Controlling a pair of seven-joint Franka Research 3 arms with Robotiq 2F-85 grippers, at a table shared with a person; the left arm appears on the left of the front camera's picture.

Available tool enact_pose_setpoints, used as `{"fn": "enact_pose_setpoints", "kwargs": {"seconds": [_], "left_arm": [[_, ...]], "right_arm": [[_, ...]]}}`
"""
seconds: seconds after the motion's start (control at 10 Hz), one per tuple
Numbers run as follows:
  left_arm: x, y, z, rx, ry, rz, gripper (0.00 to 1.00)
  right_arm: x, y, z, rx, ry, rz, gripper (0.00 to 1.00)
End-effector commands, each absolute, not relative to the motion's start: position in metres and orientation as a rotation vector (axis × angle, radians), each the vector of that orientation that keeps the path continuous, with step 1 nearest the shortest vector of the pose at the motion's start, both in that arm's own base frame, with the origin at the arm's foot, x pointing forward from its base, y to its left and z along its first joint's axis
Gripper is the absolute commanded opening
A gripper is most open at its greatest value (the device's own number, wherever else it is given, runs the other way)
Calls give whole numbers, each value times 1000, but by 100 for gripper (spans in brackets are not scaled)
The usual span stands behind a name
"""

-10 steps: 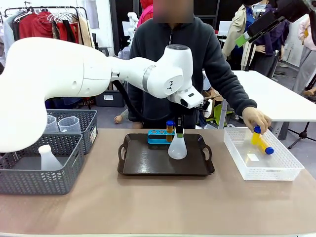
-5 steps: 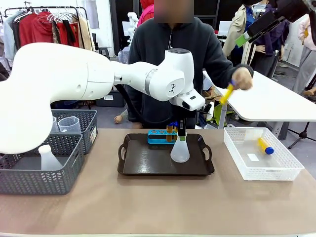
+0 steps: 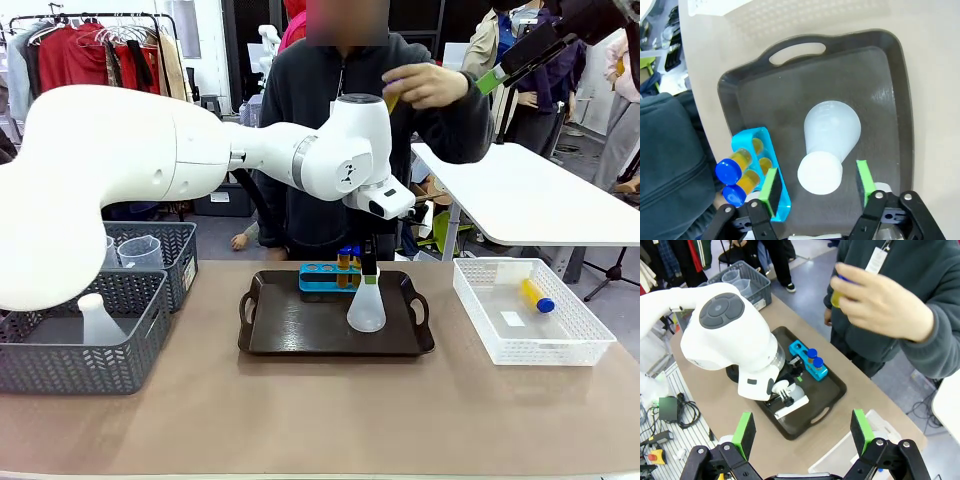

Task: Prepare the laboratory tools.
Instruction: Pick up one Small flask and place it on the Handle tray, then pick up one Large Measuring Cup and place it on the Handle tray.

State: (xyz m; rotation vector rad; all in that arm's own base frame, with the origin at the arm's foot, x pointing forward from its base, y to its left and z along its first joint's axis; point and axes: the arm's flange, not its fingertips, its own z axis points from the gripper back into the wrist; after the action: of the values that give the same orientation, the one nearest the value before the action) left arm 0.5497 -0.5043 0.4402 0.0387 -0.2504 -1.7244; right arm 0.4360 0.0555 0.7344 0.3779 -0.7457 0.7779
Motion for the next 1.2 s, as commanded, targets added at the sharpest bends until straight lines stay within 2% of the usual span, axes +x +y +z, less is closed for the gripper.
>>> {"fn": "enact_pose_setpoints", "kwargs": {"seconds": [0.0, 0.8, 1.1], "left_arm": [[550, -499, 451, 9, -251, -1717, 100], [536, -482, 479, 9, -266, -1664, 100], [515, -454, 516, 57, -277, -1573, 100]], "right_arm": [[435, 55, 735, 377, -748, 781, 100], [435, 55, 735, 377, -748, 781, 100], [435, 55, 735, 377, -748, 781, 100]]}}
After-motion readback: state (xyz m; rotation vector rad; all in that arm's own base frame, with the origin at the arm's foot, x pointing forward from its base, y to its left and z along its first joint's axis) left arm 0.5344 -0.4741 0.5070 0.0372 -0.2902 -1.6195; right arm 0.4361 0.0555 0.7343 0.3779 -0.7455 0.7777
